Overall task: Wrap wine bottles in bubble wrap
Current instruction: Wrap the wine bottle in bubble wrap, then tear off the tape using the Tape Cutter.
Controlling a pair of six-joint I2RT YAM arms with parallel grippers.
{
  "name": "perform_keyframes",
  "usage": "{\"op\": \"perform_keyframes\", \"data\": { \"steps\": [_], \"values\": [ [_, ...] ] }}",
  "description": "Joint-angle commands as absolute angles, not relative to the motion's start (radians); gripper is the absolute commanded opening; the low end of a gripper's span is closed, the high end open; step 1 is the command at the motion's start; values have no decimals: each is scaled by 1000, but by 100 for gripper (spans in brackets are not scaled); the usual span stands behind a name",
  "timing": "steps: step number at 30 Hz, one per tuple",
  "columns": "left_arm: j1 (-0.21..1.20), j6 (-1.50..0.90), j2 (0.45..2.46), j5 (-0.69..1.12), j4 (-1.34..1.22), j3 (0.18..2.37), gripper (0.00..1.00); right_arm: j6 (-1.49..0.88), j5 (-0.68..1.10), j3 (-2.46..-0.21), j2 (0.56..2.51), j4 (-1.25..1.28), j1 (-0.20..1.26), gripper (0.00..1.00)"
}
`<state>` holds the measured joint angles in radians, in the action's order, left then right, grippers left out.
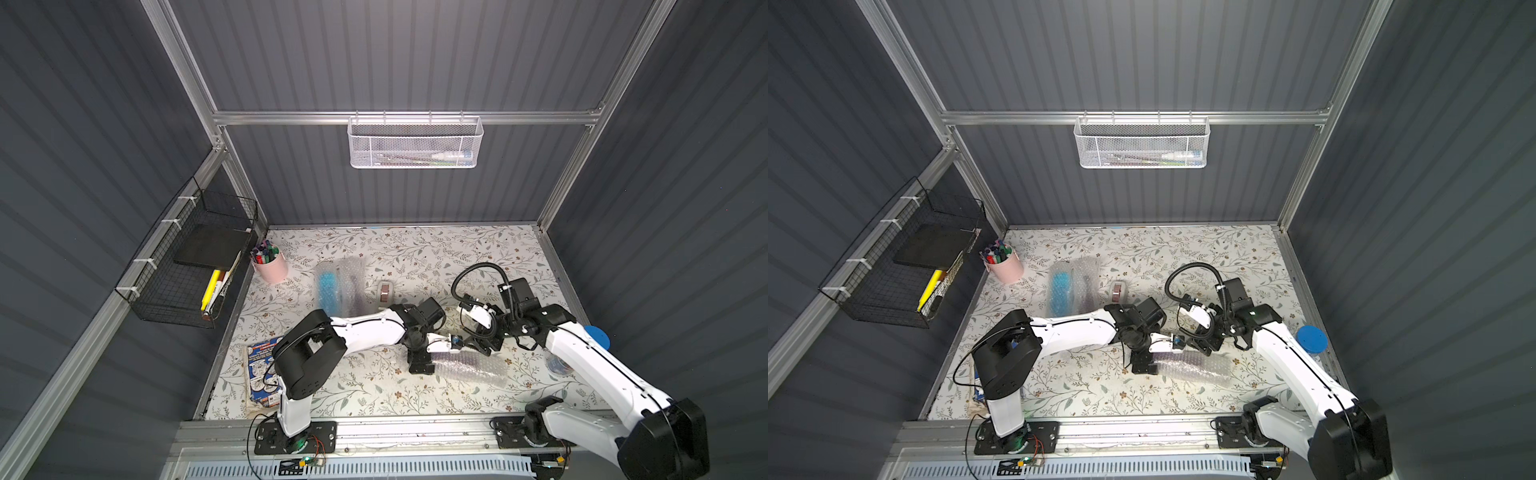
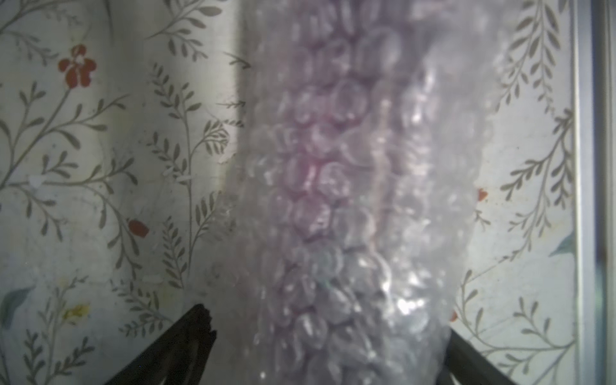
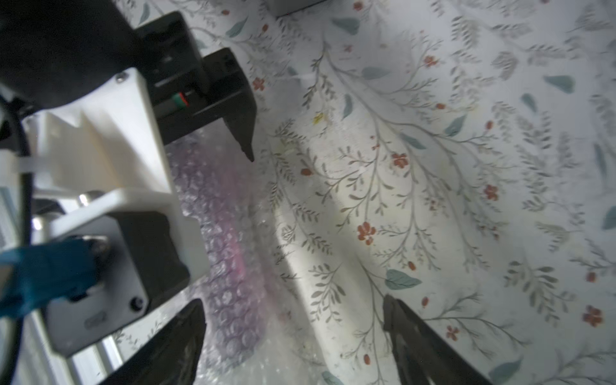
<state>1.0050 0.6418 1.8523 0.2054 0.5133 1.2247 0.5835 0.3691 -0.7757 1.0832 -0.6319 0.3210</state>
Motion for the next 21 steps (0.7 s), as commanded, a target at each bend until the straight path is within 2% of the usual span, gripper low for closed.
{"op": "perform_keyframes", "data": {
  "steps": [1, 9, 15, 19, 21],
  "values": [
    [991, 580, 1776, 199, 543, 1261, 99, 448, 289, -742, 1040, -459, 313, 86],
    [933, 379, 1683, 165, 663, 1344, 99, 169, 304, -756, 1079, -305, 311, 86],
    [845, 163, 1527, 29, 630, 1291, 99, -110, 472, -785, 1247, -120, 315, 83],
    [652, 17, 1517, 137, 659, 1299, 99, -272, 434, -825, 1385, -2, 385, 80],
    [535, -54, 1561, 247, 707, 1334, 93, -320, 407, -867, 1456, 31, 427, 80]
  ]
}}
